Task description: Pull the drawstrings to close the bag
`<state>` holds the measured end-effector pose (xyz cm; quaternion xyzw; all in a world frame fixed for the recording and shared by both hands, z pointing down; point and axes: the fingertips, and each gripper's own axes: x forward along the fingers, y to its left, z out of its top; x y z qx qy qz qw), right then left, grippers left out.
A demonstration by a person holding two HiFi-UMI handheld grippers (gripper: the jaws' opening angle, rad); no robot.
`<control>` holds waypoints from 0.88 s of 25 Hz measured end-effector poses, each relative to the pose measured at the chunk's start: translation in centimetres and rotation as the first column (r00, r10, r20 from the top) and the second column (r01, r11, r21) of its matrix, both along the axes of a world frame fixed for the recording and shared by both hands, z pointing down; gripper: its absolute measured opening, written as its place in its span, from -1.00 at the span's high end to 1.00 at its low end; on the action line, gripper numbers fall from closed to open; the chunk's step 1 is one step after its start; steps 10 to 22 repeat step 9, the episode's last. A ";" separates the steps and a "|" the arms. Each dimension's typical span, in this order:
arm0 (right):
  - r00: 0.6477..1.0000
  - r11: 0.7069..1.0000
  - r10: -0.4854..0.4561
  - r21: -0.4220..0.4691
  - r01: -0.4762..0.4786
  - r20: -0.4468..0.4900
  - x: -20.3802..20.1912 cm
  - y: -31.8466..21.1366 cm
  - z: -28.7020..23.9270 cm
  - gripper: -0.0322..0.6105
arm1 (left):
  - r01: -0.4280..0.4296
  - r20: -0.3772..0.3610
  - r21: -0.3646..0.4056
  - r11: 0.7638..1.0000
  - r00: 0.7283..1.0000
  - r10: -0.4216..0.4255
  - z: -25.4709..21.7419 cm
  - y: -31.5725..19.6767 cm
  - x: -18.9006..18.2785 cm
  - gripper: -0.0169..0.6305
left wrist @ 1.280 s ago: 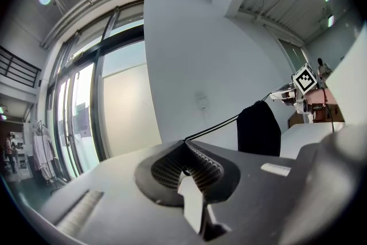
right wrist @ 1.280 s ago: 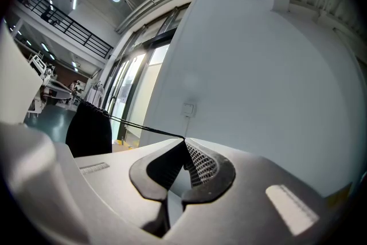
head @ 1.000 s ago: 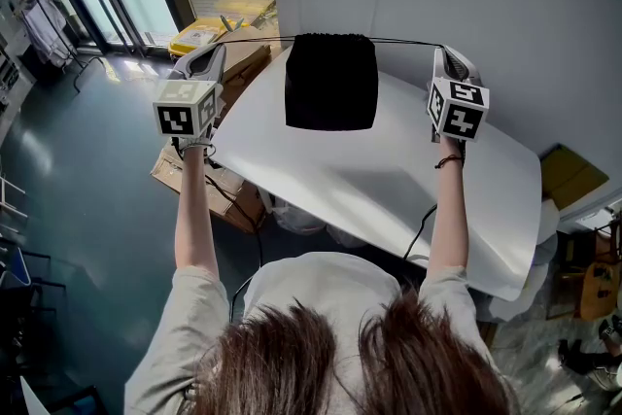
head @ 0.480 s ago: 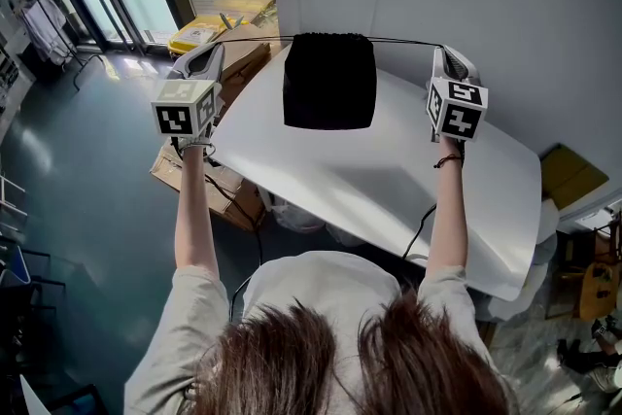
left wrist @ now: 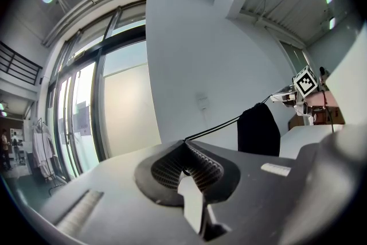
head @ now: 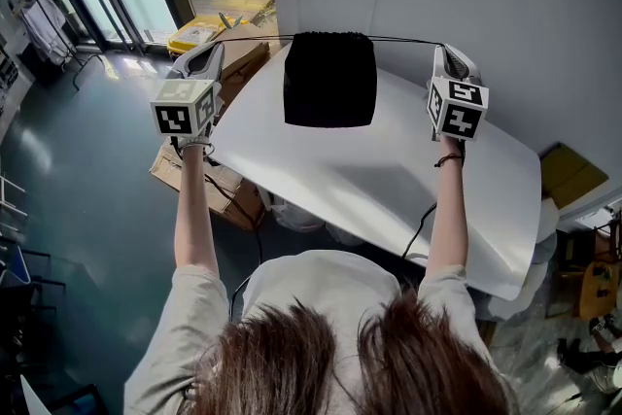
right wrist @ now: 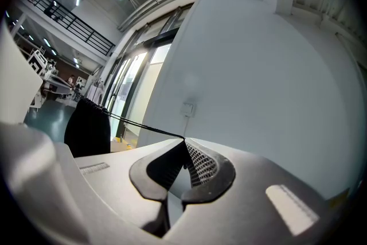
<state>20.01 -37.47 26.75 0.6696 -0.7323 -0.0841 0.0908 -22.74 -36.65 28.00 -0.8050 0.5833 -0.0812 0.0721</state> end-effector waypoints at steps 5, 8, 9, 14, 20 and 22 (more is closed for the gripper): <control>1.000 1.000 -0.001 -0.001 0.001 0.000 0.1 -0.1 0.0 0.85 | -0.005 -0.002 -0.006 1.000 1.000 0.005 0.2 -0.1 0.1 0.95; 1.000 1.000 -0.005 0.001 0.005 -0.002 0.1 -0.1 0.1 0.85 | -0.004 -0.001 -0.007 1.000 1.000 0.004 0.4 -0.1 0.1 0.96; 1.000 1.000 -0.006 0.001 0.006 -0.002 0.1 -0.1 0.1 0.85 | -0.002 -0.001 -0.007 1.000 1.000 0.002 0.5 0.0 0.1 0.96; 1.000 1.000 -0.006 0.001 0.006 -0.002 0.1 -0.1 0.1 0.85 | -0.002 -0.001 -0.007 1.000 1.000 0.002 0.5 0.0 0.1 0.96; 1.000 1.000 -0.006 0.001 0.006 -0.002 0.1 -0.1 0.1 0.85 | -0.002 -0.001 -0.007 1.000 1.000 0.002 0.5 0.0 0.1 0.96; 1.000 1.000 -0.006 0.001 0.006 -0.002 0.1 -0.1 0.1 0.85 | -0.002 -0.001 -0.007 1.000 1.000 0.002 0.5 0.0 0.1 0.96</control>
